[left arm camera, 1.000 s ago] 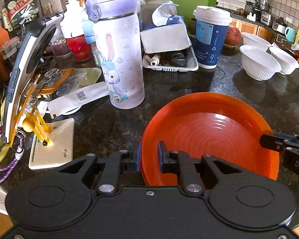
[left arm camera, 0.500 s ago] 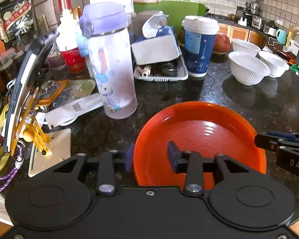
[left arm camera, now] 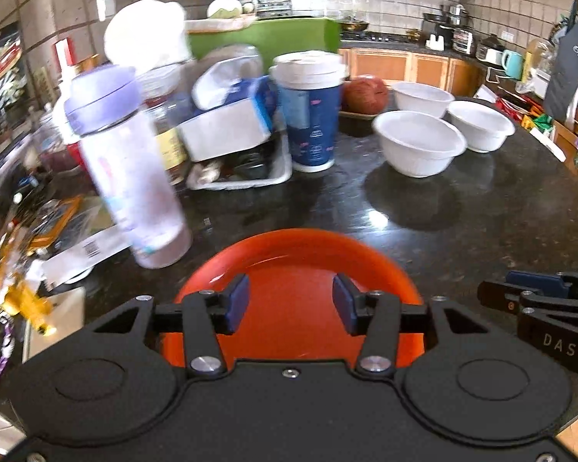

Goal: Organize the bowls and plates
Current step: 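Lower the orange plate onto the red plate and open both grippers, then move both open grippers to the rim of a white ribbed bowl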

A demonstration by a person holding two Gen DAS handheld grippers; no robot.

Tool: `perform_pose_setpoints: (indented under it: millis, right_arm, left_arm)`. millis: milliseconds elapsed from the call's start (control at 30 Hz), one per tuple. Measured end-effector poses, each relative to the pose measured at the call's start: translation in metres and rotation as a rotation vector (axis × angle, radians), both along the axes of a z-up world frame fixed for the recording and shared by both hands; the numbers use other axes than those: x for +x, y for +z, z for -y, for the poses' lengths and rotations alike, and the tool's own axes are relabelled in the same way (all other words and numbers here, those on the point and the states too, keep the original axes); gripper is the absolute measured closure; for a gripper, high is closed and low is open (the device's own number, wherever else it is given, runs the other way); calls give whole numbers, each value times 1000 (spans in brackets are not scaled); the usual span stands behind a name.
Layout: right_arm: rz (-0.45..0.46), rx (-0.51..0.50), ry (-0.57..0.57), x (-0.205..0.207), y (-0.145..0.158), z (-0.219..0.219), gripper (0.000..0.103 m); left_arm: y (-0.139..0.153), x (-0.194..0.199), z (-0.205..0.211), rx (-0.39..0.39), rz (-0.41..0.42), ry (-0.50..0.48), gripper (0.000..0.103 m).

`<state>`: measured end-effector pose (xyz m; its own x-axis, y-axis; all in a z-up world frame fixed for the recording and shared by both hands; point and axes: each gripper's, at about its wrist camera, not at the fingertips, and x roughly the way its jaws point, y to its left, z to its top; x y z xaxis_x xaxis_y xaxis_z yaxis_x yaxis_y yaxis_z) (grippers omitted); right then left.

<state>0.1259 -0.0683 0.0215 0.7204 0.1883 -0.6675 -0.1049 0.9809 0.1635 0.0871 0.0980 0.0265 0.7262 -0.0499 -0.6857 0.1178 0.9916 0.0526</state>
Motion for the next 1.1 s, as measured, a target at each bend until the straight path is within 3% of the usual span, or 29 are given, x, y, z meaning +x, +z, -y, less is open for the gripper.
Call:
perform_pose_setpoints:
  millis: [333,633,767,1100]
  right_arm:
    - [-11,-3,-25,18,3,111,71]
    - [-25,-19,-28,60,6,224,71]
    - [-47,-25,-23,83,2,256,69]
    - [-157,78,-36,120,-17,300,68]
  left_arm:
    - [2,35,102,9,-45,-48,47]
    - [-8,80,192,19,-97,-9,47]
    - [-18,98,221,40,-135,25,47]
    - [-28,119,260,89,-163,36,47]
